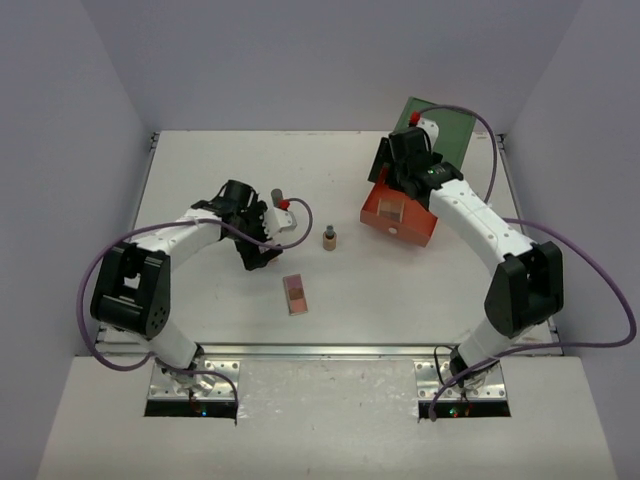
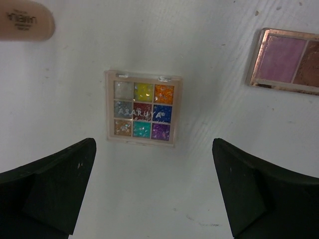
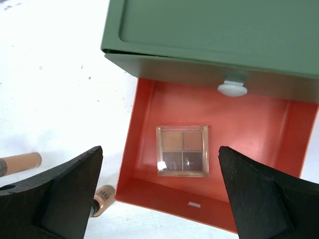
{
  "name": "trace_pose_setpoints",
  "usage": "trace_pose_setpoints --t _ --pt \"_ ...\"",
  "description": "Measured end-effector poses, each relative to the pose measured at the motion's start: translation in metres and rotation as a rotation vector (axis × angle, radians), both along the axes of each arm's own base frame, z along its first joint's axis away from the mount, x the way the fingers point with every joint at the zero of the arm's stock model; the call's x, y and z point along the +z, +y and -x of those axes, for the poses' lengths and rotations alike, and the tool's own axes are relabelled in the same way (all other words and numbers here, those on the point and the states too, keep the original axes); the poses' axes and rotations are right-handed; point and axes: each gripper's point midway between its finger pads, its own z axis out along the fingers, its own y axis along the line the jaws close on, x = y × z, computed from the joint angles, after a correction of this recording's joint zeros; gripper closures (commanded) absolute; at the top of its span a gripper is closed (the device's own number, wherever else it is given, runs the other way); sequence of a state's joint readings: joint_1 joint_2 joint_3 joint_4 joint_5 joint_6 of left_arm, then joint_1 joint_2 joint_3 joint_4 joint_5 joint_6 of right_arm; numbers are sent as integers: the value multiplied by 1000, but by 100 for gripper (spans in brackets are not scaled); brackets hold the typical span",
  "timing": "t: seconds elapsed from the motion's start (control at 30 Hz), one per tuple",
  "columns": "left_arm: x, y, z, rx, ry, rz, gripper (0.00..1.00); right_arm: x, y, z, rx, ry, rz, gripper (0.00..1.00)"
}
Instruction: Organize the makeup
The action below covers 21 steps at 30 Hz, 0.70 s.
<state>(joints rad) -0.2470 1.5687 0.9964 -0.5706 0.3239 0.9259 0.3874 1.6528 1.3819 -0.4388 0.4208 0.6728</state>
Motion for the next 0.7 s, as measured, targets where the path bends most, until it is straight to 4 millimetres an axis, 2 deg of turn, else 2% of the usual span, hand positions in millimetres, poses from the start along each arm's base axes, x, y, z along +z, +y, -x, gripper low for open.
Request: trace_pose_setpoints --t 0.1,0.2,0.33,0.5,0.6,0.7 --pt "-20 -3 3 -46 53 -4 0 13 0 0 15 -33 3 2" --pt "-42 -2 5 -66 111 -27 0 15 -1 1 26 -43 10 2" --pt "-46 -4 -15 -79 73 -37 0 8 -4 7 35 -28 24 2" --pt "-51 -6 -16 -78 87 -28 1 4 -9 18 40 -22 36 3" --pt "-52 -6 -15 -77 90 -28 14 5 -11 22 43 -28 40 3" --pt "-53 -6 -15 -76 93 -30 44 7 -12 24 45 -32 41 3"
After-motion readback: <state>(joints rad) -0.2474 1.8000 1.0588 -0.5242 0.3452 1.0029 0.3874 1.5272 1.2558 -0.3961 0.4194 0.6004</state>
